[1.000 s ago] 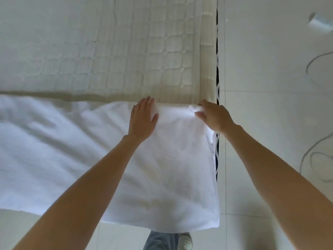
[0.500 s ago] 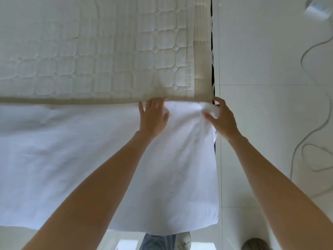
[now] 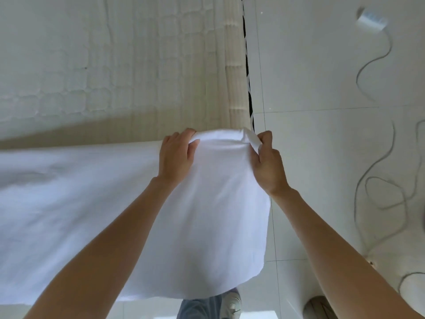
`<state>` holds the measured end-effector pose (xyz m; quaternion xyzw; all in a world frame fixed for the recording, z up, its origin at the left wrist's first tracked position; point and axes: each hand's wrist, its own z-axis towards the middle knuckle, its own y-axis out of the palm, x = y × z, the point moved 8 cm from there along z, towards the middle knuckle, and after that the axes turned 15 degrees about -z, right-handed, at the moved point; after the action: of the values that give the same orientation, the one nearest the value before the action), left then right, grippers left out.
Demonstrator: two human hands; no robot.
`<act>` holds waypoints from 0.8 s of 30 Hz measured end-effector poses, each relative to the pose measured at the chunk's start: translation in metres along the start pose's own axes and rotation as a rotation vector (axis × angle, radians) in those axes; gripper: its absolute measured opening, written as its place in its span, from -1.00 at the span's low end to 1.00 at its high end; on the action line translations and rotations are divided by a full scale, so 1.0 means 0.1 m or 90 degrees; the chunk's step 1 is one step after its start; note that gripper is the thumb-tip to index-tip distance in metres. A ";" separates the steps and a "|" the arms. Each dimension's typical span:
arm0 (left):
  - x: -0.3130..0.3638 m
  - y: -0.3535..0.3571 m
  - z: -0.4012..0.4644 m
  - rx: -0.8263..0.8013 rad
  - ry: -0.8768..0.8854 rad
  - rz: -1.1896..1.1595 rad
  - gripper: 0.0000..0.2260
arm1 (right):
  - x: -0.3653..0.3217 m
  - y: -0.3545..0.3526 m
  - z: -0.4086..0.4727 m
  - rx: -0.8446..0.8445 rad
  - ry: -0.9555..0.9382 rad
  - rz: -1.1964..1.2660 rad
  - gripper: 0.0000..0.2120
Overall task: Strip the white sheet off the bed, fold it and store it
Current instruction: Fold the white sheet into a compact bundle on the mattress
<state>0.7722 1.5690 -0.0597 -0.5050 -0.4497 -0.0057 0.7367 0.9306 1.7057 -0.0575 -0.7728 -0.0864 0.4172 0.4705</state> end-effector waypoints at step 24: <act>-0.92 0.51 1.35 -0.141 -0.176 0.066 -0.62 | 0.55 0.75 0.62 -0.233 0.159 -0.071 -0.50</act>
<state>0.6519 1.6540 -0.1471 -0.6018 -0.5166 0.0525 0.6067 0.9018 1.7346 -0.1613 -0.8848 -0.1442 0.2691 0.3519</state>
